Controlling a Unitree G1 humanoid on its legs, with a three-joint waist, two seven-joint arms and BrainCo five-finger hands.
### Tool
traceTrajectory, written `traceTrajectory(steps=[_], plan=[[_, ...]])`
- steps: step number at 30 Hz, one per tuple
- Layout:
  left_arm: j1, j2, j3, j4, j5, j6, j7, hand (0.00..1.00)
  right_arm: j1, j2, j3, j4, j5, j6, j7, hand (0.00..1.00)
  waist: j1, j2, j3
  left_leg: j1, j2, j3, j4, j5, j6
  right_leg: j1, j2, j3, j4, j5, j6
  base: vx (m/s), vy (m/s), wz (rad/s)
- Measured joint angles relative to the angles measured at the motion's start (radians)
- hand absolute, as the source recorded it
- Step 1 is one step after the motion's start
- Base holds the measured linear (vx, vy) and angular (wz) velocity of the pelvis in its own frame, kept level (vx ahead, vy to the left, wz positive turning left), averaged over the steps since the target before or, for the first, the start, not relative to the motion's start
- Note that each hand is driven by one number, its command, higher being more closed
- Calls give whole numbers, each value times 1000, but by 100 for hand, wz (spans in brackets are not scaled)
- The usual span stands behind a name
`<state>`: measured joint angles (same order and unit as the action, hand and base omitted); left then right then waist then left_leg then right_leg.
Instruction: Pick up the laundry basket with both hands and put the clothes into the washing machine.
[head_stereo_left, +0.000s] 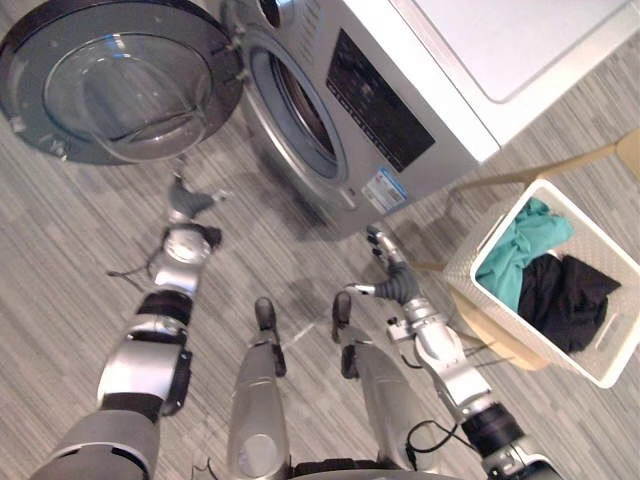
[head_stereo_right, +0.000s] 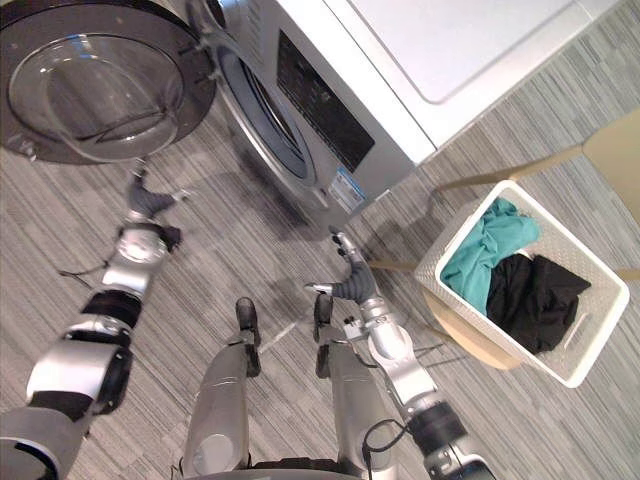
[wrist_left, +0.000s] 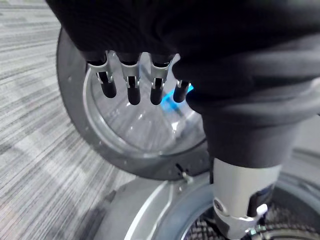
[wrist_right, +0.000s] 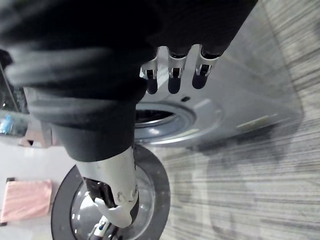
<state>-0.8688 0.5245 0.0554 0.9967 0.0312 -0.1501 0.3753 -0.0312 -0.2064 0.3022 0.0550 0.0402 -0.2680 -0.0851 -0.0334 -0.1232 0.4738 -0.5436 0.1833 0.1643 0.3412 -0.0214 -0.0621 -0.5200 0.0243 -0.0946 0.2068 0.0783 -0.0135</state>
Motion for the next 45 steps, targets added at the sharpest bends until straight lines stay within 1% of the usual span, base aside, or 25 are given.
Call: traceTrajectory(steps=[4, 6, 8, 10, 14, 17, 22, 23, 25, 26, 30, 31, 32, 34, 35, 36, 37, 38, 39, 40, 41, 42, 43, 44, 45], plan=[[-8, 0, 88, -13, 3, 18, -3, 0, 93, 20, -15, -130, 21, -12, 3, 0, -2, -2, 1, -50, 23, 2, 43, -24, 1, -12, 7, -15, -42, 17, 16, 11, 20, -12], [-7, -2, 143, -22, 10, 35, -4, 0, 131, 33, -32, -198, 31, -21, 2, 0, 1, -11, 7, -61, 29, 5, 53, -32, 2, -13, 9, -18, -59, 25, 20, 24, 16, -10], [12, -19, 158, -40, 18, 43, -4, 0, 153, 33, -39, -243, 46, -36, 2, 0, 14, -12, 8, -72, 39, 12, 62, -41, 4, -14, 11, -25, -73, 32, 22, 37, 2, -10], [18, -17, 213, -53, 20, 65, -4, 0, 157, 38, -40, -283, 64, -41, 2, 0, 23, -19, 20, -80, 50, 22, 80, -51, 1, -17, 15, -30, -77, 41, 10, 47, -10, -11], [32, -26, 255, -101, 21, 68, -1, 0, 158, 66, -76, -302, 67, -41, -4, 0, 41, -16, 38, -85, 55, 21, 91, -51, 5, -18, 15, -39, -72, 42, 9, 57, -11, -2], [119, -85, 251, -196, 21, 60, 17, 0, 157, 104, -118, -306, 67, -41, -35, 0, 51, -14, 40, -57, 54, 22, 93, -58, 6, -2, 13, -40, -46, 33, 2, 86, 0, 3], [384, -240, 128, -334, 19, 18, 19, 0, 156, 133, -153, -305, 63, -48, -80, 0, 64, -4, 43, 63, 38, 60, 84, -91, 5, 49, -8, -7, 53, -45, 14, 66, 24, -9], [476, -297, 77, -363, 20, 9, 18, 0, 154, 133, -171, -297, 59, -51, -89, 0, 72, 0, 41, 107, 25, 81, 73, -100, 4, 64, -11, 23, 71, -56, 12, 40, 43, -38], [569, -349, 13, -371, 19, 0, 11, 0, 152, 131, -205, -265, 46, -56, -91, 0, 70, 22, 27, 136, 19, 101, 65, -106, 7, 77, -12, 46, 71, -63, 22, 53, 59, -39], [658, -386, -33, -371, 19, -12, -13, 0, 143, 124, -233, -197, 26, -55, -96, 0, 69, 39, -3, 160, 14, 134, 53, -114, 10, 78, -10, 79, 67, -62, 22, 64, 56, -52], [814, -426, -55, -353, 16, -16, -63, 0, 126, 108, -268, -75, -25, -30, -129, 0, 47, 89, -54, 231, 14, 206, 52, -144, 24, 98, 9, 151, 43, -49, 39, 61, 48, -72], [835, -425, -52, -333, 10, -16, -73, 0, 121, 105, -279, -56, -41, -24, -133, 0, 41, 98, -65, 265, 22, 248, 40, -153, 27, 112, -24, 74, 32, -86, 1, 40, 40, -101], [844, -422, -50, -326, 6, -17, -74, 0, 115, 102, -282, -47, -52, -22, -133, 0, 41, 98, -65, 289, 26, 274, 32, -157, 26, 125, -48, 16, 32, -91, -15, 27, 32, -107], [856, -417, -43, -280, -1, -18, -94, 0, 90, 98, -295, 3, -84, -7, -134, 0, 38, 100, -76, 379, 63, 377, 25, -191, 14, 181, -127, -232, 34, -125, -71, 39, 24, -117], [866, -413, -44, -269, -1, -19, -96, 0, 84, 98, -294, 14, -92, -3, -134, 0, 40, 99, -84, 398, 77, 401, 24, -204, 12, 196, -140, -291, 35, -133, -82, 70, -8, -141], [878, -406, -44, -244, 1, -20, -110, 0, 78, 98, -294, 20, -107, 3, -134, 0, 45, 95, -100, 444, 102, 459, 28, -224, -6, 223, -170, -385, 56, -134, -83, 115, -28, -156], [891, -402, -46, -207, 2, -20, -120, 0, 78, 96, -294, 20, -124, 3, -134, 0, 40, 96, -122, 481, 117, 514, 55, -258, -29, 236, -181, -429, 73, -133, -78, 171, -41, -158], [895, -401, -46, -187, 3, -20, -126, 0, 80, 93, -294, 21, -132, 4, -134, 0, 38, 99, -131, 499, 129, 533, 68, -270, -36, 238, -171, -417, 77, -125, -65, 214, -35, -150], [900, -402, -45, -146, 11, -19, -137, 0, 86, 84, -291, 30, -142, 5, -134, 0, 29, 108, -149, 544, 155, 587, 90, -279, -59, 237, -146, -373, 95, -127, -52, 202, -25, -131], [912, -401, -43, -120, 23, -20, -146, 0, 89, 74, -286, 52, -154, 8, -133, 0, 18, 108, -161, 567, 181, 594, 147, -278, -59, 245, -128, -338, 108, -140, -40, 230, -82, -123], [919, -402, -43, -114, 26, -19, -154, 0, 90, 68, -286, 60, -159, 8, -132, 0, 16, 113, -165, 567, 205, 578, 199, -274, -53, 253, -116, -322, 109, -142, -41, 243, -114, -116], [935, -410, -44, -107, 33, -19, -161, 0, 109, 54, -286, 75, -164, 9, -132, 0, 13, 126, -176, 548, 257, 524, 319, -252, -16, 269, -84, -288, 110, -145, -41, 242, -129, -98], [939, -413, -44, -95, 43, -17, -162, 0, 118, 46, -286, 90, -169, 12, -132, 0, 13, 132, -179, 520, 286, 476, 410, -213, 47, 286, -68, -271, 106, -149, -43, 269, -123, -103], [937, -414, -41, -91, 43, -14, -170, 0, 132, 36, -286, 96, -169, 16, -132, 0, 9, 136, -180, 472, 306, 395, 520, -119, 105, 314, -53, -241, 94, -155, -46, 219, -69, -72], [936, -413, -41, -90, 49, -14, -173, 0, 136, 29, -287, 97, -169, 18, -132, 0, 7, 137, -181, 431, 303, 319, 583, -93, 85, 332, -49, -219, 82, -154, -51, 220, -42, -60]])
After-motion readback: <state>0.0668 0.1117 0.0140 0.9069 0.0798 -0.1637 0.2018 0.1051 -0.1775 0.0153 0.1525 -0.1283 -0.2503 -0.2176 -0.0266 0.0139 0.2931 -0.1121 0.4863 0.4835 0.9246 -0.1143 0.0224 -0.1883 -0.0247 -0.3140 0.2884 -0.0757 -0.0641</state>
